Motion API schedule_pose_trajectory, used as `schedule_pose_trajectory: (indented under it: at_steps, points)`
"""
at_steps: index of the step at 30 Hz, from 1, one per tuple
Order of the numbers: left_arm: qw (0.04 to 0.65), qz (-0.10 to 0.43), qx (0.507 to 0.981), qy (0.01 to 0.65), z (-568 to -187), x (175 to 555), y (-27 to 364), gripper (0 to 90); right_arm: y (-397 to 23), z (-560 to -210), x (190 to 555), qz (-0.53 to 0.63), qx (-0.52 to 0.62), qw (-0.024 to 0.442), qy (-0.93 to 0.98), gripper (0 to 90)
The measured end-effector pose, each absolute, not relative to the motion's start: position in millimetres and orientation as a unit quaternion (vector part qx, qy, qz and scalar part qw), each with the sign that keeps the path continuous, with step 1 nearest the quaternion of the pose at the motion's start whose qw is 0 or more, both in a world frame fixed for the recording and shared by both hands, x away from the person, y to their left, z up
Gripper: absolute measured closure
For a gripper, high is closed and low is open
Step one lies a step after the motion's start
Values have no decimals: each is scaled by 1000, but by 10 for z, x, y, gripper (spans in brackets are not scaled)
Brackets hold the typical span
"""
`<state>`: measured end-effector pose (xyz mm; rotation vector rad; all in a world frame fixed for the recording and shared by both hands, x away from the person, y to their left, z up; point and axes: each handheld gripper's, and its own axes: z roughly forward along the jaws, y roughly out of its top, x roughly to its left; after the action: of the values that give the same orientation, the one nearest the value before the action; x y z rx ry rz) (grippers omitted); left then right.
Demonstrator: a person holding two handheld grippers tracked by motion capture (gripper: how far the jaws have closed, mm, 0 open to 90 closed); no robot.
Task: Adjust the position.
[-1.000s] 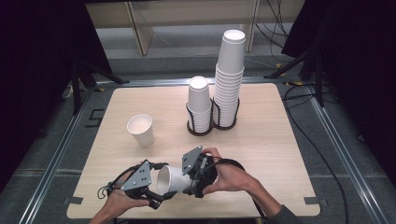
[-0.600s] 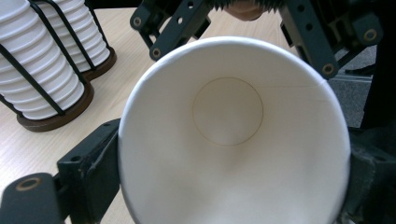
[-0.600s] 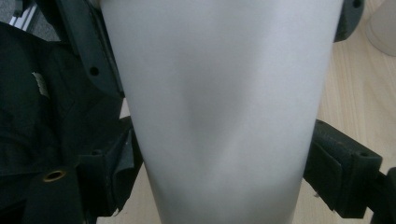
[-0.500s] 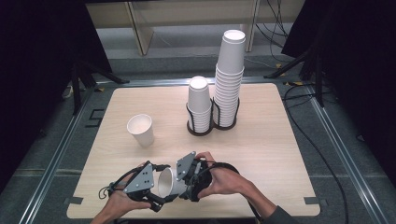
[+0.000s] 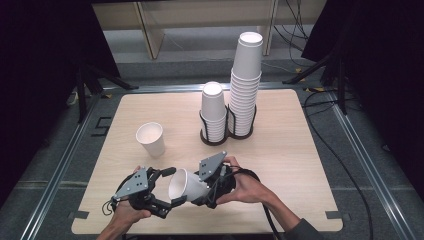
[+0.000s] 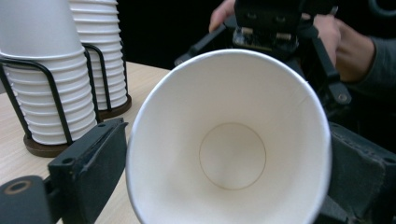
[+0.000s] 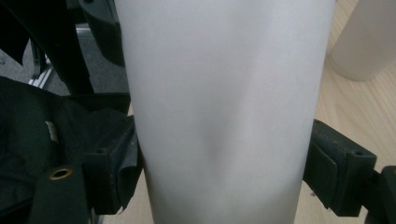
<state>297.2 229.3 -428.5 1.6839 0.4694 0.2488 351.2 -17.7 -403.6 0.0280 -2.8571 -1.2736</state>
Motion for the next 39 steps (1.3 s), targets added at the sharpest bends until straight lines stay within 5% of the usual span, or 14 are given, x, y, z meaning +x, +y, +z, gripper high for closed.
schedule_pose_trajectory:
  at_steps: [5, 25, 39]
  points:
    - [649, 103, 722, 217, -4279, 2977, 2334, 150, -253, -4033, 3588, -413, -10, -4, -911, 209]
    - [669, 103, 693, 246, -4294, 2979, 2249, 37, -212, -4038, 3590, -481, -12, 24, -876, 207]
    - [680, 97, 688, 235, -4276, 2980, 2274, 72, -135, -4092, 3557, -498, -3, 40, -866, 204]
